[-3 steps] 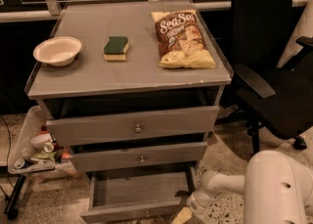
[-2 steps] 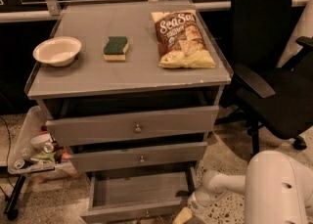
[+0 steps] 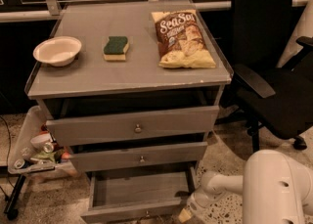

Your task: Close bottom drawer

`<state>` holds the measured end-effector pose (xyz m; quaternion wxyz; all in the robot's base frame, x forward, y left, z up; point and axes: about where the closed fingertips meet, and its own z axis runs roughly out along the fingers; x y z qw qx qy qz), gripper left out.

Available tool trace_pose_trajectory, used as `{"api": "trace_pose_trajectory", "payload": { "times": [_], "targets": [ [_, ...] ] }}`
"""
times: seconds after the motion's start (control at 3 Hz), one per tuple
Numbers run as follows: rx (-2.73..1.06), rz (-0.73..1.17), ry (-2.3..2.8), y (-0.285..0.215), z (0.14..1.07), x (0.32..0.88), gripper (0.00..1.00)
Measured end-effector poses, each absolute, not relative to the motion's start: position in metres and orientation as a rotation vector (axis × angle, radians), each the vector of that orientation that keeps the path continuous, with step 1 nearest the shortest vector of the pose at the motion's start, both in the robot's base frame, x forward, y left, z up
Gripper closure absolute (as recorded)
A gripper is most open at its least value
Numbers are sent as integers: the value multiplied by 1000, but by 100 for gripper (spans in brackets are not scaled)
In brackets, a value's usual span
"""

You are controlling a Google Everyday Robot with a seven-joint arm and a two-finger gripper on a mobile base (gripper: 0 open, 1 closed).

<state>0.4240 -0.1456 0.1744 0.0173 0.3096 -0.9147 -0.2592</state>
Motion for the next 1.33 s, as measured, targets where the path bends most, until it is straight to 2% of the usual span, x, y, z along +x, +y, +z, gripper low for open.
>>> {"api": "trace_pose_trajectory", "payload": {
  "times": [0.33,0.67,1.33],
  "targets": [
    [965,-744,-2891,-146,167,432,87],
    [994,-670,-2958,-145,171,444,100],
    [1054,-565,-3070,-138,193,474,100]
  ]
}}
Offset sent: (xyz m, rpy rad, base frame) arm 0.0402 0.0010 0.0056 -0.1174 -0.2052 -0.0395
